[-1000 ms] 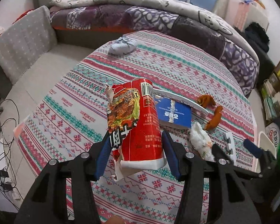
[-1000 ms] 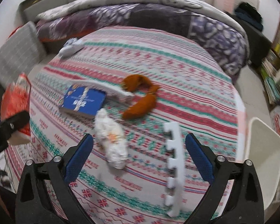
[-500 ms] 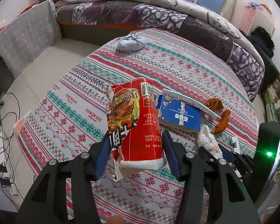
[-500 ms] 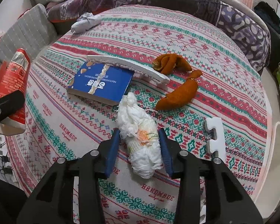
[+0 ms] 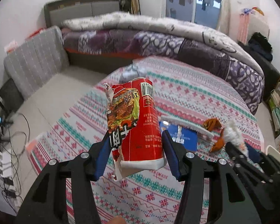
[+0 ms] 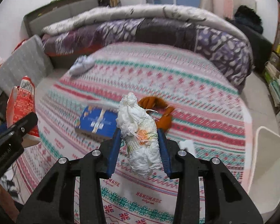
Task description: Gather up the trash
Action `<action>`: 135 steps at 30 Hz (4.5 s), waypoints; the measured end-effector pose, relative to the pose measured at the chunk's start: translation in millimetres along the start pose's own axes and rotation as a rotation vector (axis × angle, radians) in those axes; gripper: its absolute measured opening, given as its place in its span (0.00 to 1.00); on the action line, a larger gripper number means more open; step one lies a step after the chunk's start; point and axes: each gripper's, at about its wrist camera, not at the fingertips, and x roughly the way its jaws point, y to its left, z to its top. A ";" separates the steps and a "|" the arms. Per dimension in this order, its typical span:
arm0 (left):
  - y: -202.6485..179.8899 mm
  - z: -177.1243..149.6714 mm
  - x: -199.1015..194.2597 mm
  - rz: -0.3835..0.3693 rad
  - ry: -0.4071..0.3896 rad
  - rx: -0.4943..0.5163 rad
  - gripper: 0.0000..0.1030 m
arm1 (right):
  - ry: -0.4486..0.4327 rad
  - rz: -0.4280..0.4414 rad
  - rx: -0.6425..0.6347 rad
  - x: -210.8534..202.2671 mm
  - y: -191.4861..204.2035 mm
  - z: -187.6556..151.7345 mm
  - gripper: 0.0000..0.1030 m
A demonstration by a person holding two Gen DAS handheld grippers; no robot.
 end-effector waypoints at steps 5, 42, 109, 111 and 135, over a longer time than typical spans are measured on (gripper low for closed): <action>-15.5 0.3 -10.6 0.026 -0.078 0.041 0.52 | -0.104 -0.057 0.003 -20.1 -6.4 4.3 0.36; -157.7 -35.9 -59.7 -0.165 -0.202 0.276 0.52 | -0.223 -0.321 0.286 -105.9 -165.1 -17.8 0.36; -238.0 -82.4 35.9 -0.177 0.320 0.363 0.78 | -0.147 -0.371 0.749 -143.0 -295.9 -55.3 0.93; -234.1 -82.6 43.2 -0.189 0.356 0.340 0.70 | -0.131 -0.360 0.742 -136.8 -290.5 -52.6 0.93; -102.3 11.8 26.6 -0.190 0.194 0.288 0.25 | 0.103 -0.240 0.403 -22.5 -164.4 -14.6 0.93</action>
